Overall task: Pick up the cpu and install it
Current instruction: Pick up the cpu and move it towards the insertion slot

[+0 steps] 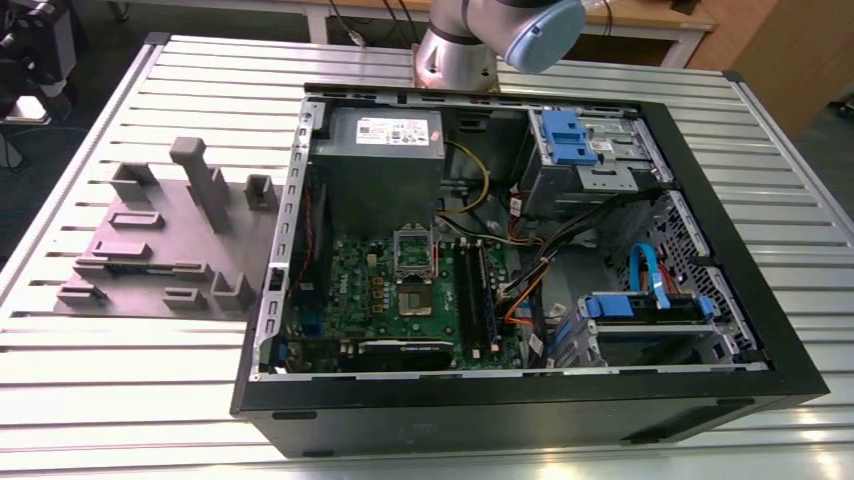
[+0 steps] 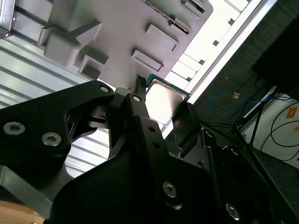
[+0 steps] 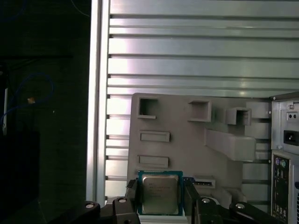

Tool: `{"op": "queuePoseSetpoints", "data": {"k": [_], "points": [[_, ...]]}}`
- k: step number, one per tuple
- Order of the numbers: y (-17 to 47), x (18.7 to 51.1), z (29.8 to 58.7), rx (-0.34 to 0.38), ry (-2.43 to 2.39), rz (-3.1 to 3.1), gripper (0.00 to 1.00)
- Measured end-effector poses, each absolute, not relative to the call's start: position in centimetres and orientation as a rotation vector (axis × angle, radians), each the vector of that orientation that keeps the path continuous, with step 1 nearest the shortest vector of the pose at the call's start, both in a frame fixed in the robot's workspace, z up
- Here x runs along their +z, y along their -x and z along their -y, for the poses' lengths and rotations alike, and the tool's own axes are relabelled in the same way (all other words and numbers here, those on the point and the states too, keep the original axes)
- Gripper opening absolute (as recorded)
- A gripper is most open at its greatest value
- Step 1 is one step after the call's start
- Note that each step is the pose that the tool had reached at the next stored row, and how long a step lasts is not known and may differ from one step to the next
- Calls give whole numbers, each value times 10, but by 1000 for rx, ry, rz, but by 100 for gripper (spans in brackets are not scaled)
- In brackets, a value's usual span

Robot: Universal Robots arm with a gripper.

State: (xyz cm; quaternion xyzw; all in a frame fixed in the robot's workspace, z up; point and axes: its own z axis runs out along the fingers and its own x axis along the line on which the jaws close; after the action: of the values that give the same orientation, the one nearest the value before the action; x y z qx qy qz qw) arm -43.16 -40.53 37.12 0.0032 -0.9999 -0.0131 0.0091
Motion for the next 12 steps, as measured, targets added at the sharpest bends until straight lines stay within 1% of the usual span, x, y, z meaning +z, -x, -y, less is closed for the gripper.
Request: {"op": "queuePoseSetpoints", "data": {"k": [12], "points": [[431, 372, 405, -41, -10, 3123, 47]]}}
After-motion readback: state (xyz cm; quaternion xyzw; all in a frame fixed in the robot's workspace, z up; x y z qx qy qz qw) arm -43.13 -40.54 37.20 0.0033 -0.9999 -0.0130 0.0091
